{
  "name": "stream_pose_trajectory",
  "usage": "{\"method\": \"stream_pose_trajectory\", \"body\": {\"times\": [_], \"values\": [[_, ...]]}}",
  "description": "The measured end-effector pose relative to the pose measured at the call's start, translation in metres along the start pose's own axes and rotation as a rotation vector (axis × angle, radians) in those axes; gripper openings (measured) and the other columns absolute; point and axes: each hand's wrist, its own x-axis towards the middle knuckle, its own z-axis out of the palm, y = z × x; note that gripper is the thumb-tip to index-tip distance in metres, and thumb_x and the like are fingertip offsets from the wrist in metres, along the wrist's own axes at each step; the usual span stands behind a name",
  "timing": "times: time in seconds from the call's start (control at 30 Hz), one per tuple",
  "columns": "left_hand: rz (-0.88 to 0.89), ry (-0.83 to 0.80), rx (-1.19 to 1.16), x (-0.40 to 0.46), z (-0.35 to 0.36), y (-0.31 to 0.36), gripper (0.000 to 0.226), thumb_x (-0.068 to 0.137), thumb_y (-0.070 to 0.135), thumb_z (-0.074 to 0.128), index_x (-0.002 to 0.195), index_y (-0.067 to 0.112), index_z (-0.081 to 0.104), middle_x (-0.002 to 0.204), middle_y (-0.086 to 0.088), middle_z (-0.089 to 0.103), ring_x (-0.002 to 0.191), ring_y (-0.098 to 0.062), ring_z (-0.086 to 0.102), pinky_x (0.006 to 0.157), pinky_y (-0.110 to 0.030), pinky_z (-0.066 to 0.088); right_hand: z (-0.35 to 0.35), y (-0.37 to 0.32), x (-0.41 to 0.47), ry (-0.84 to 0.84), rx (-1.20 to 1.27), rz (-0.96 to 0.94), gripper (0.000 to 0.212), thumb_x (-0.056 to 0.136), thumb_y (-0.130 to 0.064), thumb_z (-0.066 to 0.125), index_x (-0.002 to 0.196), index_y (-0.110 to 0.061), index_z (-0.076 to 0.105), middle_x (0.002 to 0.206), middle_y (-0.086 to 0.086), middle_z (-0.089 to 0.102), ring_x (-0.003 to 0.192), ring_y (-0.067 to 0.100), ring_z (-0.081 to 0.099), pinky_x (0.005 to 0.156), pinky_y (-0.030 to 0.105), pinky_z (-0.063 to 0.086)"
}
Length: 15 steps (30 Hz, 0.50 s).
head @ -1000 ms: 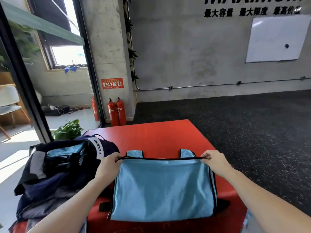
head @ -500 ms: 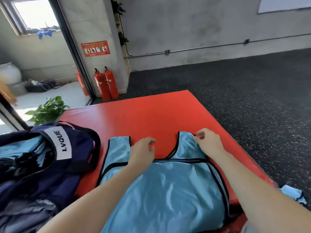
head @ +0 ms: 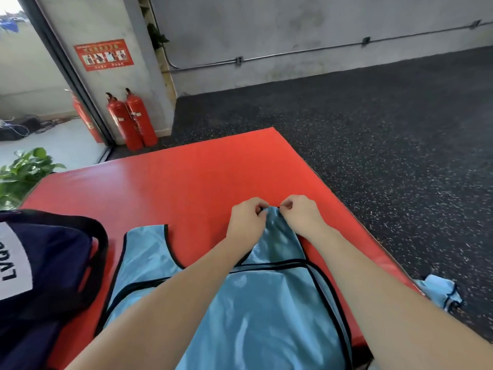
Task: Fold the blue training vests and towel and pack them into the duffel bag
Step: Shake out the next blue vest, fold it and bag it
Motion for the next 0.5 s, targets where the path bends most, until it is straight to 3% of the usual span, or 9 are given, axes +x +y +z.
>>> {"method": "stream_pose_trajectory", "body": {"times": [0.1,0.13,0.17,0.2,0.23,0.27,0.33,0.43,0.5], "values": [[-0.020,0.061,-0.110,0.000,-0.002,0.003,0.026,0.093,0.005,0.057,0.099,0.022,0.075,0.090,0.016,0.070,0.088,-0.004,0.064,0.073,-0.004,0.041,-0.002,-0.004,0.001,-0.022,0.356,0.158,0.025,0.087,-0.003,0.052,0.101,0.008,0.068,0.091,0.023,0.070,0.079,0.022,0.052,0.075,0.037,0.050],[-0.022,0.082,-0.154,-0.001,-0.004,0.004,0.027,0.094,0.005,0.056,0.098,0.024,0.075,0.091,0.018,0.070,0.089,-0.002,0.064,0.074,-0.004,0.042,-0.003,-0.003,0.001,-0.026,0.493,0.222,0.026,0.081,0.001,0.052,0.099,0.016,0.063,0.089,0.034,0.064,0.077,0.022,0.044,0.098,0.056,0.046],[-0.023,0.100,-0.191,-0.003,-0.006,0.005,0.028,0.094,0.005,0.055,0.096,0.026,0.075,0.092,0.019,0.071,0.090,0.001,0.064,0.076,-0.006,0.044,-0.006,-0.004,0.000,-0.032,0.627,0.275,0.021,0.077,0.003,0.053,0.088,0.019,0.060,0.081,0.038,0.059,0.076,0.023,0.040,0.074,0.035,0.024],[-0.026,0.115,-0.223,-0.005,-0.008,0.006,0.030,0.095,0.006,0.055,0.095,0.028,0.074,0.092,0.020,0.071,0.091,0.003,0.064,0.078,-0.008,0.046,-0.009,-0.002,0.001,-0.050,0.727,0.318,0.009,0.078,0.006,0.055,0.074,0.014,0.056,0.068,0.030,0.052,0.070,0.025,0.037,0.067,0.036,0.027],[-0.032,0.125,-0.251,-0.007,-0.010,0.007,0.030,0.095,0.006,0.054,0.095,0.028,0.074,0.093,0.020,0.072,0.090,0.004,0.064,0.079,-0.011,0.047,-0.012,-0.003,0.000,-0.078,0.804,0.340,0.016,0.081,0.007,0.060,0.066,0.004,0.053,0.064,0.018,0.048,0.062,0.024,0.040,0.056,0.036,0.035],[-0.036,0.130,-0.274,-0.008,-0.012,0.008,0.030,0.095,0.005,0.054,0.096,0.027,0.075,0.093,0.020,0.072,0.089,0.004,0.064,0.079,-0.012,0.048,-0.017,-0.003,-0.002,-0.116,0.856,0.348,0.020,0.085,0.006,0.065,0.067,0.000,0.057,0.065,0.014,0.054,0.059,0.023,0.050,0.054,0.033,0.040],[-0.043,0.124,-0.303,-0.010,-0.013,0.008,0.031,0.095,0.004,0.054,0.099,0.025,0.076,0.094,0.018,0.073,0.086,0.003,0.065,0.073,-0.009,0.045,-0.021,-0.004,-0.007,-0.157,0.927,0.318,0.006,0.087,-0.001,0.073,0.087,0.004,0.071,0.082,0.018,0.071,0.069,0.025,0.067,0.061,0.032,0.054],[-0.047,0.109,-0.313,-0.013,-0.015,0.009,0.032,0.095,0.003,0.053,0.099,0.026,0.076,0.095,0.017,0.074,0.082,-0.001,0.064,0.066,-0.007,0.042,-0.021,-0.002,-0.008,-0.171,0.952,0.287,0.018,0.087,-0.004,0.076,0.101,0.006,0.072,0.099,0.022,0.072,0.081,0.027,0.068,0.075,0.036,0.057],[-0.045,0.110,-0.306,-0.016,-0.017,0.009,0.031,0.096,0.004,0.054,0.100,0.026,0.075,0.096,0.016,0.073,0.082,-0.002,0.064,0.066,-0.008,0.043,-0.020,-0.002,-0.008,-0.179,0.950,0.293,0.025,0.088,-0.005,0.075,0.108,0.009,0.070,0.101,0.022,0.069,0.084,0.027,0.066,0.075,0.035,0.056]]}}
